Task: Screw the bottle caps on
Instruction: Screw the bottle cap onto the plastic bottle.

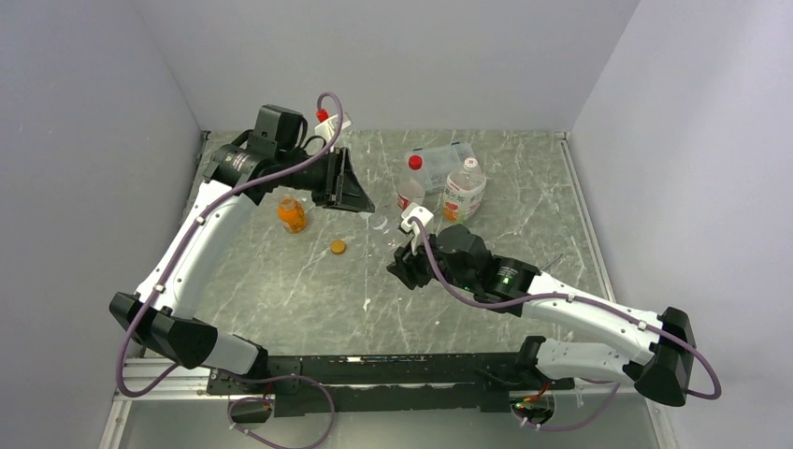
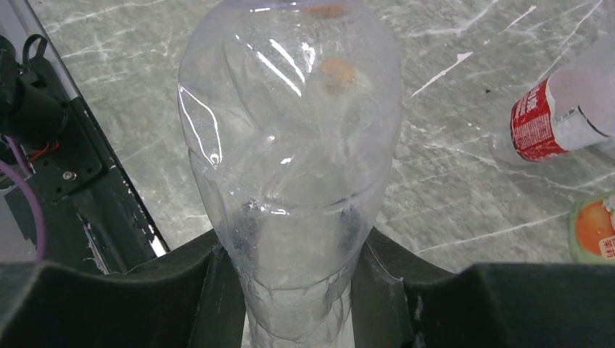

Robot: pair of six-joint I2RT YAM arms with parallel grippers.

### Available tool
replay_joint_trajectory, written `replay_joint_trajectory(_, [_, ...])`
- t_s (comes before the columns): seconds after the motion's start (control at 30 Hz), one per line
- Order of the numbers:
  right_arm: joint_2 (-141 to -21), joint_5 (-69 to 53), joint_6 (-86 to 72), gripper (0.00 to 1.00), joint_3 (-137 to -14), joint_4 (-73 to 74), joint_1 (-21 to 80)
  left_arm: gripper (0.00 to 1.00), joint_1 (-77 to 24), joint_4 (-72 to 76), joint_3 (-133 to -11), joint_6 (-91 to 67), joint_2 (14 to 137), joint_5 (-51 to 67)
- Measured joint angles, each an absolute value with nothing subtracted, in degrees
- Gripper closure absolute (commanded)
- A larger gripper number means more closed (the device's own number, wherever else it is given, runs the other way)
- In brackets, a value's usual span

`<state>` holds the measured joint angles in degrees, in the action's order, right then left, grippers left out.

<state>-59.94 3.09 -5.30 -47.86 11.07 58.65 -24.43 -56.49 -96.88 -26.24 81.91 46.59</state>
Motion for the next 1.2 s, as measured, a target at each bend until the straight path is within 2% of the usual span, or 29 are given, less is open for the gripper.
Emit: replay_joint_trajectory(1.2, [-62.4,4.9,-3.6,0.61,-51.5,15.1,61.6,0.86,-28.0,-61.4,-96.9,-23.0,82.3,40.5])
